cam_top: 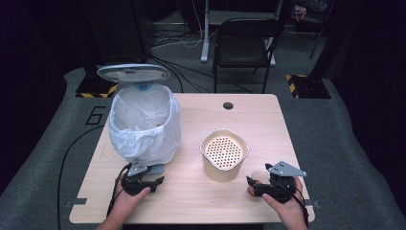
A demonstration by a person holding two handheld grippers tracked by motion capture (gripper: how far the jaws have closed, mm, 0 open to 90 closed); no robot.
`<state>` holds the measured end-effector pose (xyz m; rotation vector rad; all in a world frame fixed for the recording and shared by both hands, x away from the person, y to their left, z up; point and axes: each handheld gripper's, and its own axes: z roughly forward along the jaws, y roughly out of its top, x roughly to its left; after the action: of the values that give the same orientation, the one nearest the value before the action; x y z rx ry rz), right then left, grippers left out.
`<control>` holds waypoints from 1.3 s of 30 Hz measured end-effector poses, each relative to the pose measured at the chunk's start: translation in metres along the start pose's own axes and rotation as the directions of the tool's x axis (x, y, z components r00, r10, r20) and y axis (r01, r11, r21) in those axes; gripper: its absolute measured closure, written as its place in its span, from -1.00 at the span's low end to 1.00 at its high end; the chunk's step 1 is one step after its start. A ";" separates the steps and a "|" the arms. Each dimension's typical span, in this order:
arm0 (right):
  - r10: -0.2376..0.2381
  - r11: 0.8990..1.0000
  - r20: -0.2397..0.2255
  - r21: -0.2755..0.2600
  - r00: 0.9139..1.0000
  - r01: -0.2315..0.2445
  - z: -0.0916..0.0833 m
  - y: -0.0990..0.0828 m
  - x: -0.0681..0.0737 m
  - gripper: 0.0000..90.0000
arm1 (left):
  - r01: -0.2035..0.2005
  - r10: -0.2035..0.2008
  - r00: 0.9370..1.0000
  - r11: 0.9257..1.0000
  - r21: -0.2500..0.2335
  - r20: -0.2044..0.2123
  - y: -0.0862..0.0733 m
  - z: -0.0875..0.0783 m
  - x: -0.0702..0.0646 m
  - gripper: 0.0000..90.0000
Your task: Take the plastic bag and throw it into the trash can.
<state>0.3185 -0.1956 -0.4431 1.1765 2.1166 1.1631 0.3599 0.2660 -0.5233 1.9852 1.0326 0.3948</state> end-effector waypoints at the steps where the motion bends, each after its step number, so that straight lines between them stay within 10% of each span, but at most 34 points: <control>1: 0.002 1.000 0.001 0.004 1.000 -0.002 0.000 -0.002 0.000 -0.67 | 0.000 0.000 1.000 1.000 0.000 0.000 0.000 0.000 0.000 -0.38; 39: 0.005 0.997 -0.006 0.080 1.000 -0.004 0.020 -0.039 -0.006 -0.51 | 0.007 -0.007 1.000 1.000 -0.004 0.002 0.000 0.000 0.000 -0.38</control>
<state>0.3176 -0.2029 -0.4866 1.2147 2.1846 1.0940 0.3602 0.2662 -0.5232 1.9775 1.0364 0.3903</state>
